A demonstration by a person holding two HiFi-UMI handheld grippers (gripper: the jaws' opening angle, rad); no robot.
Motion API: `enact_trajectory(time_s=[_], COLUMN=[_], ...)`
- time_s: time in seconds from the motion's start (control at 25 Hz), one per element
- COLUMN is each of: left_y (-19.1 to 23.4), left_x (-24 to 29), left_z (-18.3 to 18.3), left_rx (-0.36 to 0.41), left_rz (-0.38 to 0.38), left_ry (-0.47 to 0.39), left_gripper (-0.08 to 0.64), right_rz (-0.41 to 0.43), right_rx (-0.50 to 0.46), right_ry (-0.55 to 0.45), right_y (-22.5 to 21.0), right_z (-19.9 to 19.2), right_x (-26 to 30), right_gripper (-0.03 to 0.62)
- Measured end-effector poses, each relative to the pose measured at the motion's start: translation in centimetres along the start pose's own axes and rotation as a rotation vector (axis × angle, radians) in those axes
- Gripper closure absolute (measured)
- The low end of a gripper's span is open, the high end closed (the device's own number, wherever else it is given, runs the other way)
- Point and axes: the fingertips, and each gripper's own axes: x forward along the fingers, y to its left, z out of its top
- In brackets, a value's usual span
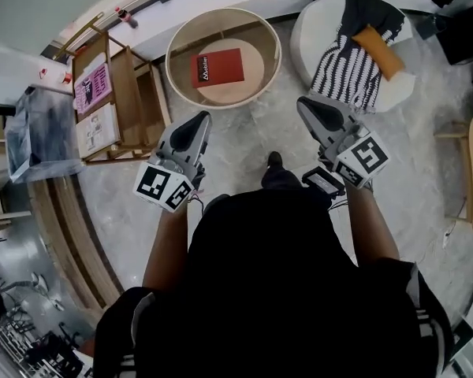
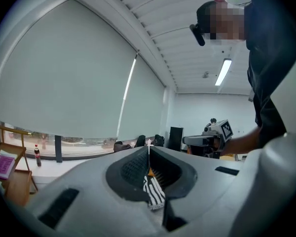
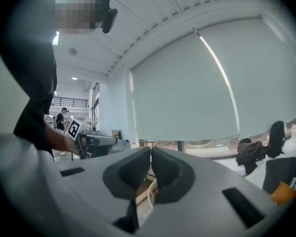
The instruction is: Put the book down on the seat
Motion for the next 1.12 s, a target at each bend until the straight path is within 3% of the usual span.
enact_trajectory(time_s=[0.4,0.72,0.88,1.12], left_y=[3.4,6.2,8.5,13.6], left_x=[4.7,5.1,5.2,7.0], left_z=[0.5,-0.7,-2.3,-3.1], left_rx=[-0.034,-0.078,-0.155,-0.186], left_rz=[0.124,0.199,0.237,0.241], left_ry=[-0.016,-0.007,-0.019,-0.036], left_gripper=[0.535,0.535,0.535,0.535], right_rz=[0.102,0.167,0.193,0.197], right_rx=[0.01,0.043,0.037,0.035], right_ry=[0.0,0.056,0.092,0.13], right_y=[-6.8,-8.2,-8.8,-10.9], right_z=[0.4,-1.1,-1.7,-2.7], right_x=[2.8,6.0,8.3,12.7], right_gripper=[0.563,0.563,0.563,0.563])
